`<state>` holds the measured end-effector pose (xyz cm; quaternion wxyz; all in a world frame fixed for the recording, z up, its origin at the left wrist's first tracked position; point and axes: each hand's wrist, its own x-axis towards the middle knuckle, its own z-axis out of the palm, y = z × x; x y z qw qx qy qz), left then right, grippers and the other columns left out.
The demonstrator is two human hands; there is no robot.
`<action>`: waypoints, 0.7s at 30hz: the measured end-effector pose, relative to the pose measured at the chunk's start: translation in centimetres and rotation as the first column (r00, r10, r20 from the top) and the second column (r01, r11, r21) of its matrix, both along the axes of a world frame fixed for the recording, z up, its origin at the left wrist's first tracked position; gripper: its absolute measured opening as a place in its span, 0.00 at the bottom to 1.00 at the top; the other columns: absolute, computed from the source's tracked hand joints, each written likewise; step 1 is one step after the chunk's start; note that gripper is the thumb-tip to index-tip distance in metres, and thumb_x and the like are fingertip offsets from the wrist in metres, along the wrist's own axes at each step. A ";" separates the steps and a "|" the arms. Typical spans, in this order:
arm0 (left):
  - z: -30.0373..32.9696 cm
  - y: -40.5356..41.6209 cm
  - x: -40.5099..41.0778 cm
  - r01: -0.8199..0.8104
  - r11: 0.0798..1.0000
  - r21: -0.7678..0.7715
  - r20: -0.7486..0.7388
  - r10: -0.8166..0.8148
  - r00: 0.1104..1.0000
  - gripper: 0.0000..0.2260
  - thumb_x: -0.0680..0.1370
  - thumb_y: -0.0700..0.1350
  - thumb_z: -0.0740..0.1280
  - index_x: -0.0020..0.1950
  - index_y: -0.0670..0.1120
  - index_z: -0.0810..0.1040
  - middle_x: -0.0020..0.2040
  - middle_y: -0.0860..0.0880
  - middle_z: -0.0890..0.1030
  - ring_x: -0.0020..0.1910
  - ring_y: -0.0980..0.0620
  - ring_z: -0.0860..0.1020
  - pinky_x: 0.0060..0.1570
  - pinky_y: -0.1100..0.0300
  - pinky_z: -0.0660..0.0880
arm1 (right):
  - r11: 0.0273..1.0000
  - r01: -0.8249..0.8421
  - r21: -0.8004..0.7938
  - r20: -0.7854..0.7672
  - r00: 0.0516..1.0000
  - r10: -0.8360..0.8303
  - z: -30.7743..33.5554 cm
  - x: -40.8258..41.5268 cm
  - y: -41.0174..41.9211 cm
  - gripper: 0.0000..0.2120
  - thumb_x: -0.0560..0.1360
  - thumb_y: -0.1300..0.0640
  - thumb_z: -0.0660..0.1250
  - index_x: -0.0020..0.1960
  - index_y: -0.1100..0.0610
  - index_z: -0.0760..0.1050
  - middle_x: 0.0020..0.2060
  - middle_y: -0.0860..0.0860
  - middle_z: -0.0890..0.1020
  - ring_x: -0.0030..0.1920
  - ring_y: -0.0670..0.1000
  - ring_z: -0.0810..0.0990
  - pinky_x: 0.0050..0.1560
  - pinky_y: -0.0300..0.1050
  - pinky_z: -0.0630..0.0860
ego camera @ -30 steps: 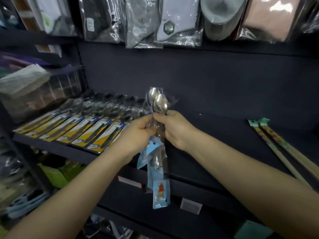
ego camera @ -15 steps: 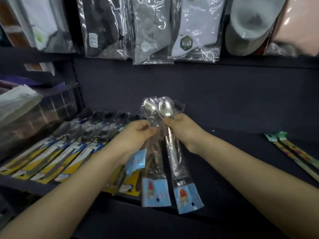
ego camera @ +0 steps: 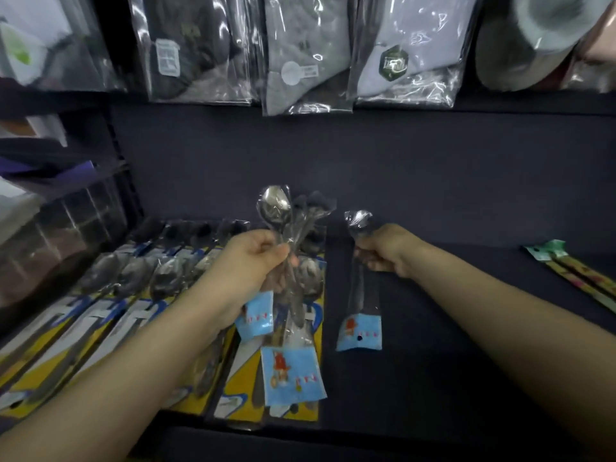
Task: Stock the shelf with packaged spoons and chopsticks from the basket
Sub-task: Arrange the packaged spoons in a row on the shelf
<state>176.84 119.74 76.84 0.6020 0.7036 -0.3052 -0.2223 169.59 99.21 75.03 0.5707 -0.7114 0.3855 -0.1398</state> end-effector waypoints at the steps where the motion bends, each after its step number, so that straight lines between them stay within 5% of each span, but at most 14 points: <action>1: -0.2 -0.1 -0.1 0.015 1.000 0.012 0.015 -0.015 1.000 0.09 0.78 0.40 0.60 0.39 0.42 0.74 0.31 0.50 0.80 0.22 0.58 0.74 0.24 0.68 0.73 | 1.000 -0.006 0.001 -0.010 1.000 0.006 -0.3 0.3 -0.1 0.10 0.78 0.63 0.61 0.37 0.59 0.70 0.31 0.53 0.76 0.18 0.41 0.74 0.18 0.30 0.70; 7: -1.0 -0.5 -0.4 0.080 0.994 0.070 0.036 -0.083 0.996 0.06 0.78 0.40 0.62 0.42 0.43 0.76 0.34 0.47 0.79 0.22 0.59 0.74 0.26 0.65 0.74 | 0.987 0.009 -0.160 -0.069 0.997 -0.020 -0.8 0.5 0.1 0.11 0.74 0.62 0.68 0.34 0.60 0.70 0.31 0.55 0.74 0.29 0.50 0.74 0.23 0.37 0.75; 9: -1.0 -0.4 -0.6 0.087 0.993 0.076 0.038 -0.090 0.995 0.06 0.78 0.41 0.62 0.42 0.44 0.76 0.35 0.47 0.80 0.22 0.59 0.75 0.28 0.63 0.75 | 0.906 -0.033 -0.423 -0.210 0.976 -0.062 -0.5 0.0 0.2 0.12 0.74 0.54 0.68 0.38 0.61 0.71 0.38 0.58 0.75 0.39 0.57 0.77 0.35 0.45 0.75; 11: -0.9 -0.3 -1.0 0.087 0.994 0.064 0.022 -0.089 0.996 0.05 0.77 0.41 0.62 0.42 0.44 0.76 0.33 0.49 0.80 0.23 0.58 0.75 0.30 0.61 0.75 | 0.774 -0.012 -0.633 -0.182 0.974 -0.133 0.4 -0.6 0.6 0.15 0.75 0.49 0.64 0.48 0.62 0.74 0.48 0.60 0.76 0.50 0.60 0.77 0.46 0.48 0.72; 12: -0.8 -0.3 -1.2 0.092 0.995 0.047 0.001 -0.093 0.996 0.05 0.77 0.40 0.63 0.43 0.44 0.76 0.33 0.50 0.80 0.23 0.58 0.76 0.29 0.61 0.76 | 0.794 0.017 -0.608 -0.092 0.992 -0.091 0.9 -1.0 1.2 0.16 0.77 0.49 0.61 0.49 0.63 0.75 0.47 0.59 0.78 0.47 0.59 0.78 0.45 0.47 0.72; 15: -0.6 -0.4 -2.4 0.129 0.992 -0.010 -0.057 -0.129 0.990 0.02 0.77 0.38 0.63 0.47 0.44 0.75 0.35 0.48 0.79 0.22 0.58 0.76 0.24 0.65 0.76 | 0.984 -0.104 -0.143 0.103 0.988 0.119 2.0 -2.2 3.4 0.17 0.80 0.48 0.57 0.43 0.59 0.76 0.34 0.52 0.80 0.29 0.49 0.74 0.31 0.41 0.68; 21: -1.0 -1.2 -4.3 0.124 0.992 -0.023 -0.052 -0.125 0.991 0.04 0.76 0.39 0.63 0.46 0.47 0.74 0.27 0.50 0.79 0.22 0.54 0.74 0.22 0.63 0.72 | 0.960 -0.161 0.229 0.280 0.956 0.094 2.5 -3.0 4.8 0.10 0.78 0.56 0.61 0.39 0.56 0.75 0.30 0.49 0.80 0.23 0.42 0.75 0.22 0.32 0.66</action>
